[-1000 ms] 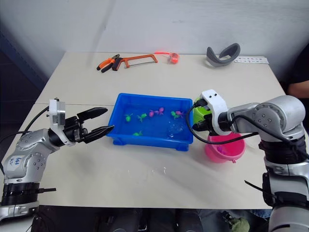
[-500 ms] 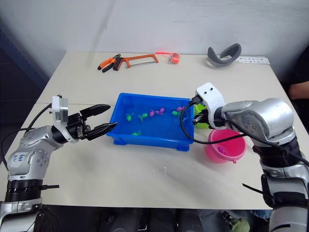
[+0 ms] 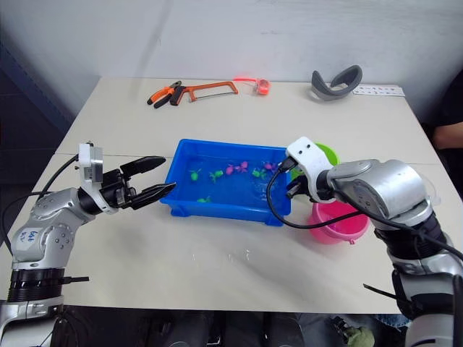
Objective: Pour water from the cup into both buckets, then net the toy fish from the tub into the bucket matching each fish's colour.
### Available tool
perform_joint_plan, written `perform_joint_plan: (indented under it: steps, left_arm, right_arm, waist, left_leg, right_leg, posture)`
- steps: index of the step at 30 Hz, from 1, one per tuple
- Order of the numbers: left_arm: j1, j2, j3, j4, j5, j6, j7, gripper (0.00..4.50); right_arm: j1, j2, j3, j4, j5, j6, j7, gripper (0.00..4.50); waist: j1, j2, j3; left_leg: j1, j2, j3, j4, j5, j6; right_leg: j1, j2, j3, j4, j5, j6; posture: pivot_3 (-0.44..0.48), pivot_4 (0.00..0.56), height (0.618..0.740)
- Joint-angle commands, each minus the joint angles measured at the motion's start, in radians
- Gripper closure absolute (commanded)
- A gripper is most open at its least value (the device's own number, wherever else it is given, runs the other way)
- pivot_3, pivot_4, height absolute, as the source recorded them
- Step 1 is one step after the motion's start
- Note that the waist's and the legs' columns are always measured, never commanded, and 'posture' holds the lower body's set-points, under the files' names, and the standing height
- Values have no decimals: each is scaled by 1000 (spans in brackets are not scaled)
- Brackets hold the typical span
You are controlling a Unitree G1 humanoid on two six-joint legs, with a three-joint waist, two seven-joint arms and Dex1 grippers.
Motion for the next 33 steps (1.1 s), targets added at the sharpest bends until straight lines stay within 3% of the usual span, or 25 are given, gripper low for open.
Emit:
perform_joint_plan:
  steps: [1, 6, 18, 33]
  left_arm:
    - [2, 2, 18, -31, -16, -14, -3, 46]
    - [10, -2, 24, -28, -16, -24, 0, 46]
    - [23, -2, 28, -16, -17, -45, -6, 46]
    - [32, 5, 35, -9, -16, -58, -19, 46]
  right_arm:
    - [-5, 3, -46, 20, -28, 48, -12, 4500]
    - [-20, 59, -82, 55, -47, 68, -33, 4500]
    - [-44, 53, -8, 70, -162, -60, -60, 4500]
    - [88, -73, 41, -14, -278, -390, 83, 4500]
  waist:
    - [0, 0, 0]
    - [-1, 0, 0]
    - [0, 0, 0]
    - [0, 0, 0]
  left_leg:
    - [0, 0, 0, 0, 0, 0]
    - [0, 0, 0, 0, 0, 0]
    - [0, -1, 0, 0, 0, 0]
    - [0, -1, 0, 0, 0, 0]
  right_leg:
    - [0, 0, 0, 0, 0, 0]
    - [0, 0, 0, 0, 0, 0]
    - [0, 1, -1, 0, 0, 0]
    - [0, 1, -2, 0, 0, 0]
  posture:
    - [0, 150, 740]
    - [0, 150, 740]
    - [0, 150, 740]
    - [0, 150, 740]
